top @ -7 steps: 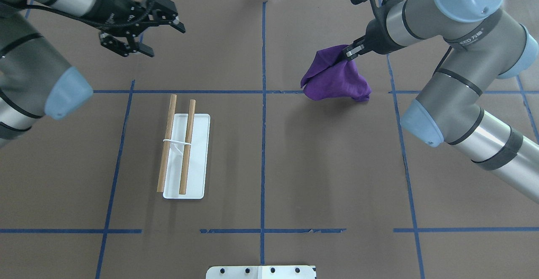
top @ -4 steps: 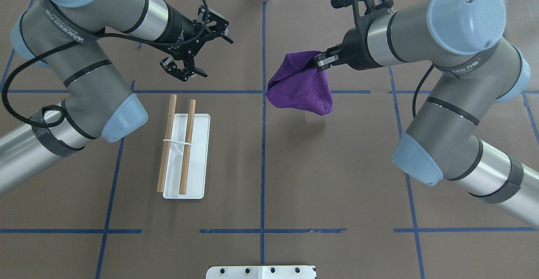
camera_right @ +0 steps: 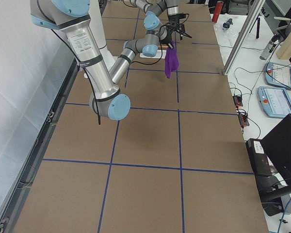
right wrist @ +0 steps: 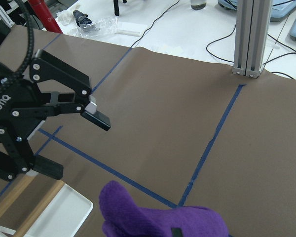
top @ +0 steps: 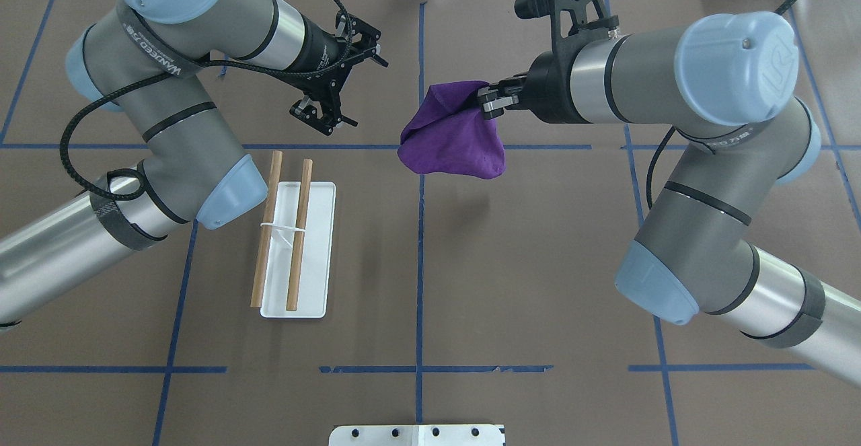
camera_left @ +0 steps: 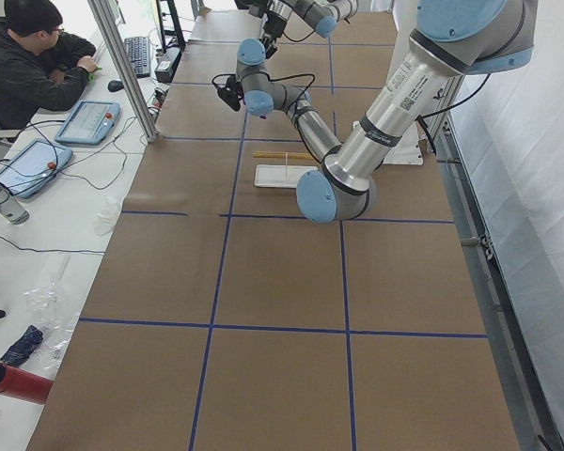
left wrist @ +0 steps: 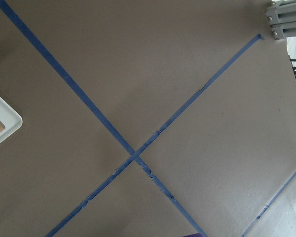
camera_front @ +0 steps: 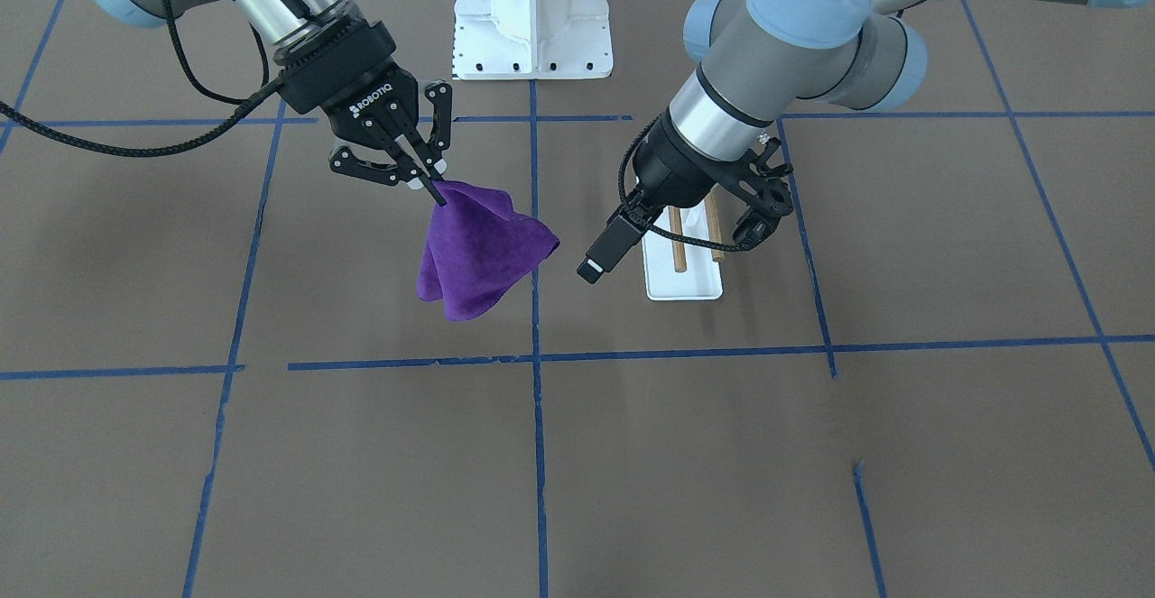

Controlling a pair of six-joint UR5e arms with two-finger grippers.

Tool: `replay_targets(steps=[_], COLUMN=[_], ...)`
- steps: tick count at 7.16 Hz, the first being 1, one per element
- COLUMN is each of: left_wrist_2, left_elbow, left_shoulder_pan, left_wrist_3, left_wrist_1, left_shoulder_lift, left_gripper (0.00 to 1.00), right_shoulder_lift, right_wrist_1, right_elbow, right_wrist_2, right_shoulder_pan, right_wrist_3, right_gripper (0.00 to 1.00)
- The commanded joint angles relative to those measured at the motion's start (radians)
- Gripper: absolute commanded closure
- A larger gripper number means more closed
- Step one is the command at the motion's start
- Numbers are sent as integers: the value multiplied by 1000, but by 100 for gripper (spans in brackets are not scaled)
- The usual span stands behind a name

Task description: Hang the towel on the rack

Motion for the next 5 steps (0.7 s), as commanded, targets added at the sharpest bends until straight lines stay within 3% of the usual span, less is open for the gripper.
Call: replay_targets(steps=[1, 5], left_wrist_2=[1, 1], left_elbow=[17, 16], left_shoulder_pan=[14, 58], left_wrist_3=[-83, -139], left_wrist_1=[-2, -30], left_shoulder_lift=[-20, -27], left_gripper=[0, 0], right_shoulder_lift=[3, 15], right_wrist_1=[14, 13], right_elbow=[2, -1], right_wrist_2=[-12, -33], right_shoulder_pan=[-4, -7], right_wrist_3=[6, 6], right_gripper=[100, 100])
